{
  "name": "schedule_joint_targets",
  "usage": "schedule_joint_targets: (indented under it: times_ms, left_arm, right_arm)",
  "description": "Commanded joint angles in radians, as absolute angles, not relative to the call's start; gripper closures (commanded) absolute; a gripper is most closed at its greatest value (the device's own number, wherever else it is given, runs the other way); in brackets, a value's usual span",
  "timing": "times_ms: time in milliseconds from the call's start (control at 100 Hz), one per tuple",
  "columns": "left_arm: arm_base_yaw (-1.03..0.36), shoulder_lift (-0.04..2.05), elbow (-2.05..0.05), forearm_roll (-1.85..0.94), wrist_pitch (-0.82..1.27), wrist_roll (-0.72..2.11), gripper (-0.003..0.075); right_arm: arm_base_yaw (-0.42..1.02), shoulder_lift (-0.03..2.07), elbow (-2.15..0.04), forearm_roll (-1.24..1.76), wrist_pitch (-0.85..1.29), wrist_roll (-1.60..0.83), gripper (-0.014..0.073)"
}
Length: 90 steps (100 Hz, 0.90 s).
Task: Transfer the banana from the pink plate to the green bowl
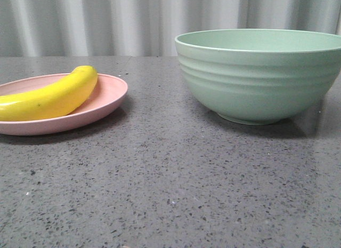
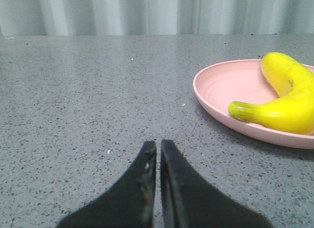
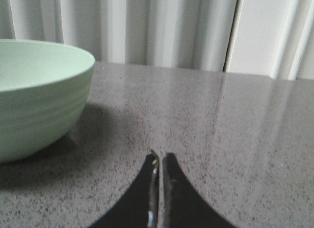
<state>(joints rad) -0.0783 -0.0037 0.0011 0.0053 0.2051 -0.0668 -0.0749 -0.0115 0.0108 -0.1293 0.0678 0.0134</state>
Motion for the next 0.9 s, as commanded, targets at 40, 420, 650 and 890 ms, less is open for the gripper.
schedule_joint_targets:
  times_ms: [40, 420, 650, 890]
  left_arm:
    - [-0.075, -0.033, 0.011, 0.0, 0.118, -0.071, 0.0741]
    - [-0.075, -0.033, 0.011, 0.017, 0.103, -0.07, 0.0741]
    - [-0.075, -0.033, 0.011, 0.017, 0.103, -0.07, 0.0741]
    - [-0.075, -0.033, 0.011, 0.0, 0.09, -0.07, 0.0741]
  right_arm:
    - [-0.081, -0.033, 0.031, -0.125, -0.035, 0.014, 0.0657]
    - [-0.081, -0.033, 0.031, -0.125, -0.027, 0.014, 0.0657]
    - [-0.081, -0.033, 0.031, -0.125, -0.014, 0.014, 0.0657]
    - [-0.081, -0.033, 0.031, -0.111, -0.016, 0.014, 0.0657]
